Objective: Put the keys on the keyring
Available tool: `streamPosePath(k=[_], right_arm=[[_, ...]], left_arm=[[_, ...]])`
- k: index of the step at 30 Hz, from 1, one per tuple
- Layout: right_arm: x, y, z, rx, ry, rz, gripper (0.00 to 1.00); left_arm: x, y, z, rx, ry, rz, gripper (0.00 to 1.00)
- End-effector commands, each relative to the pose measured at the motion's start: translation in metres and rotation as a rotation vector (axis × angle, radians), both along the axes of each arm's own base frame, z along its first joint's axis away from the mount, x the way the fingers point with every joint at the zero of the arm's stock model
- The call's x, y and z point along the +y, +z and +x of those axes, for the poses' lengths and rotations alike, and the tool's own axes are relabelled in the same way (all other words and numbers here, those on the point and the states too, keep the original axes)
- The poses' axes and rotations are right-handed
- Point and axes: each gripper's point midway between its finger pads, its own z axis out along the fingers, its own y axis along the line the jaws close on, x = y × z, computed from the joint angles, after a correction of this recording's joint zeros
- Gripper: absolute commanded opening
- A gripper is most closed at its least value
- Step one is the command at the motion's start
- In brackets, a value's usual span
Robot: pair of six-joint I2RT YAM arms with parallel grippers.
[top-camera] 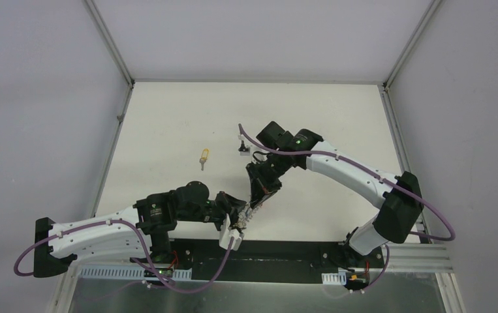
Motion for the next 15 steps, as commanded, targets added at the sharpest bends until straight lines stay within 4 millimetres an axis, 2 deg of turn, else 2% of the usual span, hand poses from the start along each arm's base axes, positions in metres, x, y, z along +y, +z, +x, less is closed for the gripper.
streamPosePath(k=[1, 15], right_arm=[[0.001, -0.002, 0.004, -0.009, -0.013, -0.02, 0.0], [-0.013, -0.018, 0.003, -0.01, -0.027, -0.096, 0.0]], left_arm=[[-0.011, 0.029, -0.005, -0.029, -0.043, -0.091, 0.0], [-0.01, 0.031, -0.005, -0.033, -0.04, -0.096, 0.0]])
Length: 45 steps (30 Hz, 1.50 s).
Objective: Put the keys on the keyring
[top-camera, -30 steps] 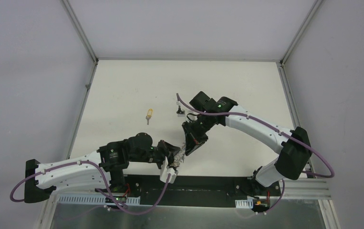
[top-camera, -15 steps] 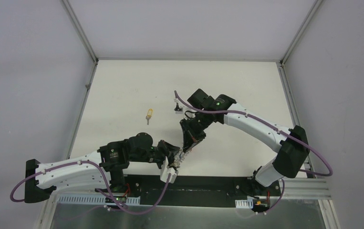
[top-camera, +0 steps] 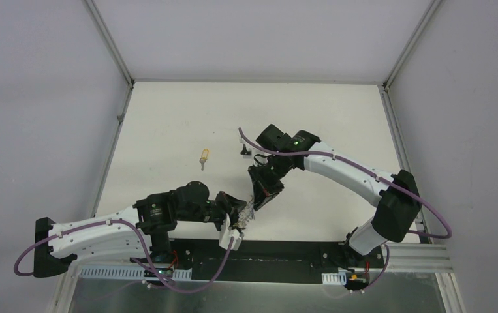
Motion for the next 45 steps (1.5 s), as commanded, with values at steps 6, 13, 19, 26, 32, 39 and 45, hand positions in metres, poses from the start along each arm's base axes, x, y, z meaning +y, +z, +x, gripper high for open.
streamPosePath(k=[6, 13, 19, 26, 32, 39, 45], right_arm=[[-0.009, -0.007, 0.0, -0.009, -0.012, -0.048, 0.0], [-0.01, -0.009, 0.002, -0.015, -0.013, -0.059, 0.0], [-0.009, 0.002, 0.002, -0.068, 0.018, 0.005, 0.02], [-0.017, 0.054, 0.031, -0.437, -0.06, 0.199, 0.29], [-0.034, 0.079, 0.047, -0.675, -0.136, 0.312, 0.45], [-0.039, 0.099, 0.038, -0.902, -0.125, 0.598, 0.47], [-0.045, 0.122, 0.022, -1.059, -0.115, 0.856, 0.53]], left_arm=[[-0.01, 0.031, -0.005, -0.032, -0.041, -0.095, 0.0], [-0.01, 0.031, -0.005, -0.03, -0.037, -0.098, 0.0], [-0.01, 0.033, -0.007, 0.005, -0.028, -0.11, 0.0], [-0.017, 0.05, -0.009, 0.336, 0.146, -0.208, 0.0], [-0.036, 0.066, -0.016, 0.634, 0.235, -0.325, 0.0], [-0.047, 0.103, 0.003, 0.812, 0.361, -0.567, 0.0], [-0.056, 0.125, -0.003, 0.81, 0.239, -0.701, 0.0]])
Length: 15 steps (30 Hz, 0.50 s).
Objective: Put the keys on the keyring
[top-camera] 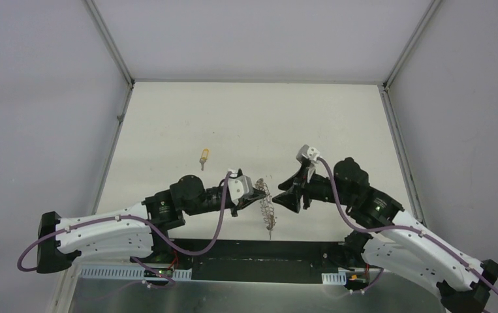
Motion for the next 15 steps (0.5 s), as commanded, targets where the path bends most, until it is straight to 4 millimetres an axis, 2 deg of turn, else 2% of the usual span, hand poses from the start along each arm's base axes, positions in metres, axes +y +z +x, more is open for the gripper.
streamPosePath(k=[1, 6, 7, 8, 12, 13, 15], right_arm=[[0.009, 0.067, 0.001, -0.25, 0.044, 0.276, 0.53], [0.009, 0.07, 0.001, -0.262, 0.044, 0.29, 0.53], [0.011, 0.072, -0.011, -0.311, 0.131, 0.296, 0.42], [0.012, 0.07, -0.016, -0.322, 0.167, 0.297, 0.38], [0.014, 0.074, -0.022, -0.36, 0.212, 0.321, 0.36], [0.014, 0.072, -0.028, -0.368, 0.252, 0.321, 0.29], [0.015, 0.069, -0.034, -0.385, 0.295, 0.319, 0.31]], left_arm=[[-0.011, 0.058, -0.006, -0.042, -0.034, -0.263, 0.0], [-0.014, 0.059, -0.013, -0.104, -0.087, -0.282, 0.0], [-0.014, 0.06, -0.013, -0.113, -0.093, -0.286, 0.0], [-0.014, 0.06, -0.014, -0.115, -0.096, -0.288, 0.0], [-0.013, 0.063, -0.018, -0.124, -0.118, -0.304, 0.0], [-0.013, 0.064, -0.018, -0.124, -0.119, -0.306, 0.0], [-0.012, 0.065, -0.02, -0.13, -0.125, -0.307, 0.0]])
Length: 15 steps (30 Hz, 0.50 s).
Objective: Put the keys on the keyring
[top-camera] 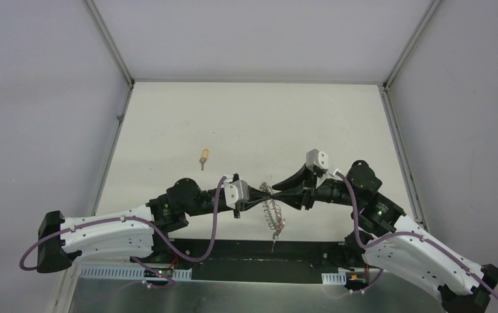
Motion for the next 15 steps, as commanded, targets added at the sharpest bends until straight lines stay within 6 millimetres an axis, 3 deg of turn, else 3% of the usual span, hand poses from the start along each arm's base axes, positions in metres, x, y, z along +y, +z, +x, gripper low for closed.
streamPosePath(k=[1, 15], right_arm=[[0.0022, 0.0139, -0.0199, -0.126, 0.135, 0.051, 0.33], [0.0, 0.0076, -0.0218, -0.16, 0.147, 0.032, 0.29]], left_arm=[[0.0023, 0.0417, -0.0109, -0.075, -0.048, -0.138, 0.0], [0.0097, 0.05, -0.0181, -0.091, -0.073, -0.154, 0.0]])
